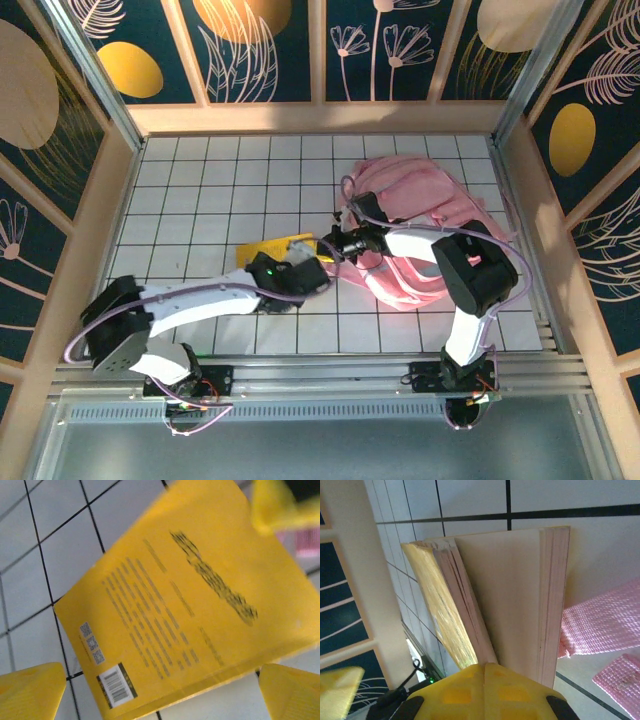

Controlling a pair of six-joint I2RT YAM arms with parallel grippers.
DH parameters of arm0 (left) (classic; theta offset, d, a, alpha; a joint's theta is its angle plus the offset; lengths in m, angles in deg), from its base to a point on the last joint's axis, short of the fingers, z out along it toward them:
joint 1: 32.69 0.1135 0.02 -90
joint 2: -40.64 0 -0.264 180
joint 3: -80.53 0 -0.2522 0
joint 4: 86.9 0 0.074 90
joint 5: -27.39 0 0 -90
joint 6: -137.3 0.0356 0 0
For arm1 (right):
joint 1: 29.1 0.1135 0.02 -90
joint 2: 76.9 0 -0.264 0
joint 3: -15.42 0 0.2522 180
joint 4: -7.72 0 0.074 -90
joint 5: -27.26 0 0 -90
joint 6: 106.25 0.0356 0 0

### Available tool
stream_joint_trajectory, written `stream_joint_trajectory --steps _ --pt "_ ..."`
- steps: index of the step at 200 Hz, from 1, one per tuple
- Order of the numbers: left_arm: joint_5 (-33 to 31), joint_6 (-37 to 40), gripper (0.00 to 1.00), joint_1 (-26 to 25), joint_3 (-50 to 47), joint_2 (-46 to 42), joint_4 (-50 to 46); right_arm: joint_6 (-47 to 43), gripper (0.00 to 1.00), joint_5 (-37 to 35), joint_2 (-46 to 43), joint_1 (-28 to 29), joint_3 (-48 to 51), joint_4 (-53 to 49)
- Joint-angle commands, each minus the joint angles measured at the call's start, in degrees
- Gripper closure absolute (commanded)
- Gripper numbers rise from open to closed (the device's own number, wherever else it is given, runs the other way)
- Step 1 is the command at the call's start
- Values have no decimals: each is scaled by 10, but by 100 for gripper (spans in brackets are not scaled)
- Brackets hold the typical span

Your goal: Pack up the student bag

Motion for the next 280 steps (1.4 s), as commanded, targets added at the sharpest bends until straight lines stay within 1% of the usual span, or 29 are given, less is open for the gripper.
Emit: stream_joint_trajectory --steps 1,33,61,70,94,116,134,145,157,164,174,183,193,200,216,223,230,237,251,255,261,267,273,275,280 --pt "-93 66 1 -40 -3 5 1 26 100 14 -32 -9 -23 5" --pt "-76 118 1 -77 -20 15 59 29 100 16 -37 -14 -29 0" --pt "-93 127 1 -81 -19 54 73 37 100 22 -46 -15 -29 4" --pt "-111 129 1 -81 -21 69 79 38 100 22 -50 -15 -29 4" --pt "-186 126 2 -80 -24 122 85 40 100 24 -55 -15 -29 0" --pt "-246 110 1 -80 -26 171 88 40 100 26 -60 -15 -25 0" --pt "-275 90 4 -77 -23 187 93 40 100 29 -62 -15 -20 2" --pt "-287 83 8 -73 -23 189 96 40 100 32 -64 -15 -17 3" --pt "-294 76 14 -60 -24 186 103 39 100 33 -65 -15 -16 4" --pt "-296 75 21 -51 -26 182 113 40 100 34 -66 -15 -15 4" --pt "-289 68 34 -33 -26 176 121 39 100 33 -65 -15 -14 4" --pt "-276 73 52 -20 -27 167 135 39 100 32 -66 -14 -14 4" --pt "-271 88 67 -16 -30 155 154 39 100 30 -66 -14 -14 5" --pt "-264 98 76 -16 -31 145 166 40 100 29 -67 -14 -14 6" --pt "-244 105 92 -15 -30 130 176 40 100 25 -71 -15 -14 6" --pt "-237 108 100 -16 -31 108 177 38 100 17 -75 -15 -17 1" --pt "-235 108 100 -16 -33 95 175 35 100 9 -78 -15 -19 -5" --pt "-235 107 100 -16 -35 82 175 30 92 3 -84 -15 -21 -9" --pt "-226 110 100 -15 -44 48 174 15 71 -21 -105 -15 -27 -29" --pt "-222 111 100 -15 -45 39 173 6 66 -35 -114 -15 -31 -38" --pt "-217 111 100 -15 -46 24 168 -6 55 -60 -131 -15 -36 -56" --pt "-207 110 100 -14 -47 6 162 -15 47 -92 -151 -15 -43 -75" --pt "-196 110 100 -12 -46 -9 153 -20 40 -124 -172 -15 -48 -90" --pt "-194 110 100 -12 -45 -16 150 -21 39 -134 -179 -28 -49 -93" --pt "-187 108 100 -10 -44 -30 144 -21 36 -151 -194 -35 -50 -98"
